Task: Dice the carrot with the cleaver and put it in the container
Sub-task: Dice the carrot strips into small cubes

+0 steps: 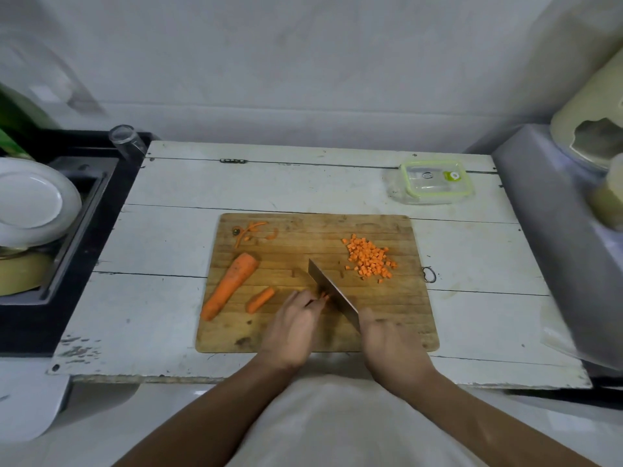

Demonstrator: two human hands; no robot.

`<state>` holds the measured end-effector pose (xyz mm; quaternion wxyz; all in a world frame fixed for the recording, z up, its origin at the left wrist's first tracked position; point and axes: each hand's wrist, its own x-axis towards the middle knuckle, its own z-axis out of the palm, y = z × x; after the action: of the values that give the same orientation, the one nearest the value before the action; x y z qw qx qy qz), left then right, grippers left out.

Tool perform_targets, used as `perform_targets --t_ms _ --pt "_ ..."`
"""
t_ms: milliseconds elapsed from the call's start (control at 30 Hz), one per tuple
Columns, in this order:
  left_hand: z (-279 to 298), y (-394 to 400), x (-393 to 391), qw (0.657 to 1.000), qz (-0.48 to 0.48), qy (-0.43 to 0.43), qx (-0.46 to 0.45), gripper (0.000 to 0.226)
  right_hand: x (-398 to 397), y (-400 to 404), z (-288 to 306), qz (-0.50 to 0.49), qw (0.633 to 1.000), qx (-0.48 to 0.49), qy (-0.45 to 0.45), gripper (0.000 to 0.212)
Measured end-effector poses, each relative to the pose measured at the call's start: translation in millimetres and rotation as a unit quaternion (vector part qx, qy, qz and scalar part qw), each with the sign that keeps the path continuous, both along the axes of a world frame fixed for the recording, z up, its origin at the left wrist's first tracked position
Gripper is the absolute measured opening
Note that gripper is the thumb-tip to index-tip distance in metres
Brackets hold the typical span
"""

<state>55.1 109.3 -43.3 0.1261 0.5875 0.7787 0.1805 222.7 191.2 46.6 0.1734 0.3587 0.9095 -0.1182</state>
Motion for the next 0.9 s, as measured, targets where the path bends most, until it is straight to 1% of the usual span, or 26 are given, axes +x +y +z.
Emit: perform_targets --t_ms 133,267,367,533,600,733,833,900 --pt "3 0 1 1.0 0.006 -0.011 0.01 0.04 -24 15 -8 -0.047 0.998 -0.005 0.044 0.02" --pt "6 -8 4 0.995 0.058 -0.069 0.05 0.035 -7 19 -3 -0.06 0.997 -0.006 0.056 0.008" --pt "9 -10 5 0.991 0.083 -0.09 0.06 0.027 9 12 3 -0.048 0.998 -0.005 0.051 0.01" --pt "8 -7 3 0.994 0.071 -0.076 0.031 0.02 7 -2 1 0.005 1.0 0.002 -0.014 0.028" --pt "8 -4 2 0.995 0.068 -0.071 0.015 0.021 -7 -1 -4 0.011 1.0 0.019 -0.016 0.031" --pt "11 -4 4 0.995 0.068 -0.069 0.003 0.024 -28 14 -13 -0.049 0.998 -0.011 0.043 0.016" --pt "14 -11 3 0.988 0.121 -0.094 0.014 0.022 -14 15 -4 -0.054 0.997 -0.011 0.052 0.009" --pt "16 -13 2 0.983 0.15 -0.108 0.006 0.016 0 11 4 -0.053 0.997 -0.014 0.055 0.006"
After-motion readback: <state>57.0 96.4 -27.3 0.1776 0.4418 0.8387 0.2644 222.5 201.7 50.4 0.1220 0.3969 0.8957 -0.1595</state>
